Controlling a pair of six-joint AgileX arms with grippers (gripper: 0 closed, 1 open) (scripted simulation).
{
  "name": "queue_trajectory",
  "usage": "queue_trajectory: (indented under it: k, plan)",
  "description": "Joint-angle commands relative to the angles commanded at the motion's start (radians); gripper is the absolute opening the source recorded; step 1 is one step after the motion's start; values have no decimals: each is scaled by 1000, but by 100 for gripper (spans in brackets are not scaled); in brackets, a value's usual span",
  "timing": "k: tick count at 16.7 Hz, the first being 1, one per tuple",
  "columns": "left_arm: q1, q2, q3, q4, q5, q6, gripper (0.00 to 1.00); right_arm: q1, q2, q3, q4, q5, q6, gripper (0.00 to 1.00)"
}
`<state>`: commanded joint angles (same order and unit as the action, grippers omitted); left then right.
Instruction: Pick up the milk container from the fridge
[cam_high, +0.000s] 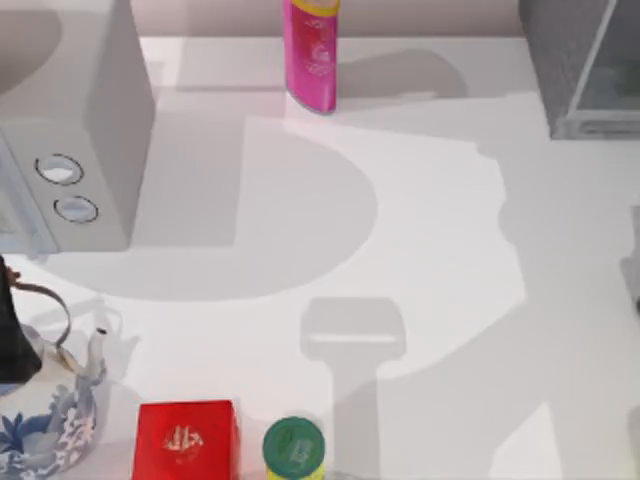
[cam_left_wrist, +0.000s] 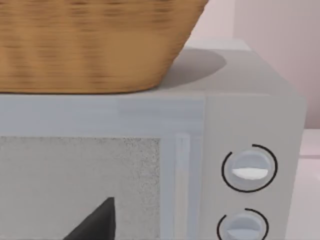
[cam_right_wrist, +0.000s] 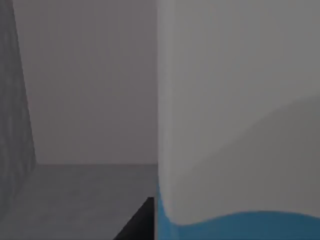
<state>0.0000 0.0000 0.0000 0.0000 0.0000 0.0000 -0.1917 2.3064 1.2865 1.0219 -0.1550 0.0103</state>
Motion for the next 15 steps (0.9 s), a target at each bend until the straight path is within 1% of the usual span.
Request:
queue_trajectory:
  k: [5, 6, 15]
  plan:
    - [0, 0, 0, 0, 0, 0, 100, 0, 0, 0, 0, 0, 0, 2]
    - [0, 0, 0, 0, 0, 0, 100, 0, 0, 0, 0, 0, 0, 0]
    - [0, 0, 0, 0, 0, 0, 100, -3, -5, 0, -3, 0, 1, 0]
